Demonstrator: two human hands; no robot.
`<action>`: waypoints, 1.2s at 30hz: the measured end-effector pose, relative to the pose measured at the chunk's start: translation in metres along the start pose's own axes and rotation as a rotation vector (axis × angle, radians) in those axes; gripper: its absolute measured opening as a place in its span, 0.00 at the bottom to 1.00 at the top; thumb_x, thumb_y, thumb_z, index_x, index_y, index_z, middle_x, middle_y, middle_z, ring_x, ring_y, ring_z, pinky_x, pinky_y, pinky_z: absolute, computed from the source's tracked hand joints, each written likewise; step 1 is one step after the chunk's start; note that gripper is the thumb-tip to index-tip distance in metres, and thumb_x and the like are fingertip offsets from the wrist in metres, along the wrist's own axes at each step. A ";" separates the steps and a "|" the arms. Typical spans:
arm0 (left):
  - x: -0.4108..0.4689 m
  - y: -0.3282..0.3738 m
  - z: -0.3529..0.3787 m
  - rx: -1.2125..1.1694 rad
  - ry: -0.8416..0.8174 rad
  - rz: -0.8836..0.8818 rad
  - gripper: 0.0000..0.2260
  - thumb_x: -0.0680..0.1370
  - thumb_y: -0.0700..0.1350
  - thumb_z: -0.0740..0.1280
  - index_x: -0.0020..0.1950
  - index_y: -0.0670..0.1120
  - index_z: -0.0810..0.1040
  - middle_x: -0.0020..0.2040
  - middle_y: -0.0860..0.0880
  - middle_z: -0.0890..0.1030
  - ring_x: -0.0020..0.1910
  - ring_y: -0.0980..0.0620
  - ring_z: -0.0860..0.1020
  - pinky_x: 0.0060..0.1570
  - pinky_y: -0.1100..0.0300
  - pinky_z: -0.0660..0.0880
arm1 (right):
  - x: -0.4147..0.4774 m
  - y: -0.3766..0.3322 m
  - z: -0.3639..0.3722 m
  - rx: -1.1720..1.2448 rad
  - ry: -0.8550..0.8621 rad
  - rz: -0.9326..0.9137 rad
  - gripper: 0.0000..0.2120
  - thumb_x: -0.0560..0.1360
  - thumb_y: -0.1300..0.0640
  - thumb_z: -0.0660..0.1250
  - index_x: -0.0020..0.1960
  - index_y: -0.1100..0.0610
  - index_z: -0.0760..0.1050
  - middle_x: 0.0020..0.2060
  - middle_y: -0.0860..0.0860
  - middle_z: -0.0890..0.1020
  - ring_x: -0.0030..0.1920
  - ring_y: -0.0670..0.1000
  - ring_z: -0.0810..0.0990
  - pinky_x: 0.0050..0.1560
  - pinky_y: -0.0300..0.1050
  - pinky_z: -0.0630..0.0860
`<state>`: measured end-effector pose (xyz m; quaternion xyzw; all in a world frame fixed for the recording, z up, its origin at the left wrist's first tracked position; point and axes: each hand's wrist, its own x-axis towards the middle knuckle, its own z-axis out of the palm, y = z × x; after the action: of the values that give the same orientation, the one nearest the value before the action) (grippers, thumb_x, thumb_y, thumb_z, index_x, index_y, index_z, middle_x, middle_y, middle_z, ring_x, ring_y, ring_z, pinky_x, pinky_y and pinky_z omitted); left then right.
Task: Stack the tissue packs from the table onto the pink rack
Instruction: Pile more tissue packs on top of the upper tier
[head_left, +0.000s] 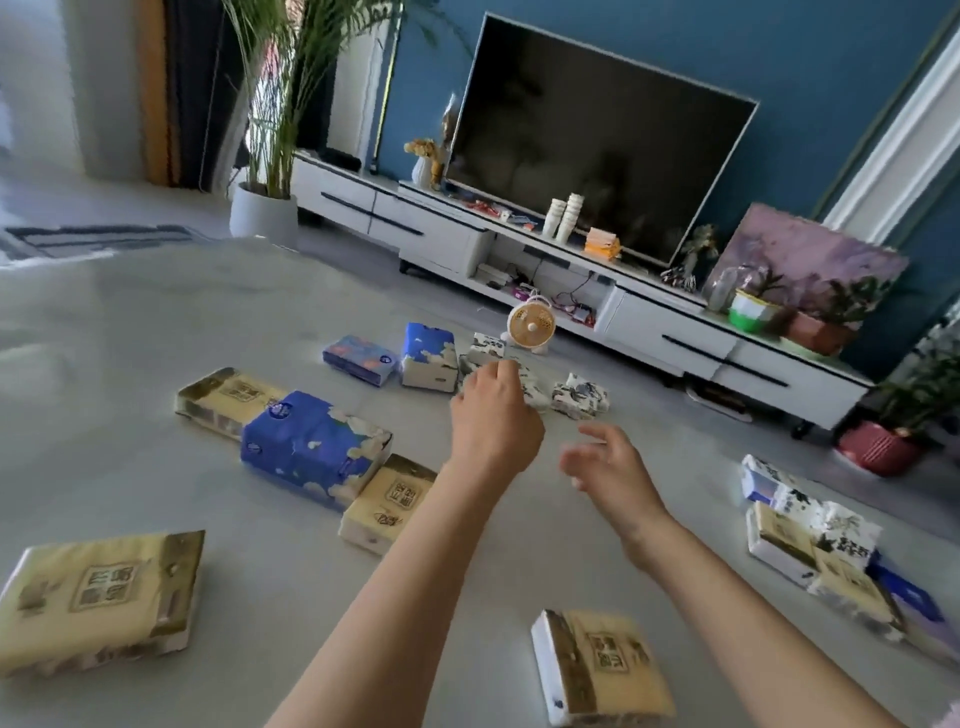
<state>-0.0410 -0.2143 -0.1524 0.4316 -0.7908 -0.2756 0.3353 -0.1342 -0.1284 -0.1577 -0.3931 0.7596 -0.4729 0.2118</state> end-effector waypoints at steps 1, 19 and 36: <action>0.009 -0.003 0.002 0.050 0.002 0.017 0.21 0.74 0.38 0.59 0.68 0.44 0.64 0.68 0.44 0.67 0.68 0.44 0.62 0.65 0.50 0.61 | 0.016 0.000 0.005 -0.029 0.020 0.003 0.18 0.74 0.66 0.62 0.63 0.56 0.66 0.51 0.53 0.76 0.42 0.47 0.74 0.41 0.39 0.70; 0.037 -0.048 0.037 0.260 -0.054 -0.034 0.28 0.76 0.52 0.59 0.71 0.40 0.57 0.67 0.43 0.63 0.66 0.42 0.60 0.63 0.52 0.58 | 0.127 -0.014 0.048 -0.803 -0.305 -0.105 0.25 0.59 0.47 0.61 0.55 0.49 0.74 0.57 0.55 0.72 0.62 0.56 0.67 0.65 0.49 0.63; -0.005 0.035 -0.016 -0.078 -0.330 0.201 0.12 0.74 0.39 0.64 0.56 0.43 0.69 0.52 0.45 0.76 0.46 0.48 0.74 0.42 0.58 0.72 | -0.001 -0.072 -0.057 -0.950 -0.204 -0.242 0.10 0.65 0.52 0.71 0.46 0.50 0.75 0.38 0.49 0.81 0.40 0.50 0.79 0.36 0.40 0.73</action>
<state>-0.0440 -0.1954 -0.1190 0.2862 -0.8627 -0.3384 0.2437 -0.1440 -0.1137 -0.0678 -0.5754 0.8156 -0.0550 0.0261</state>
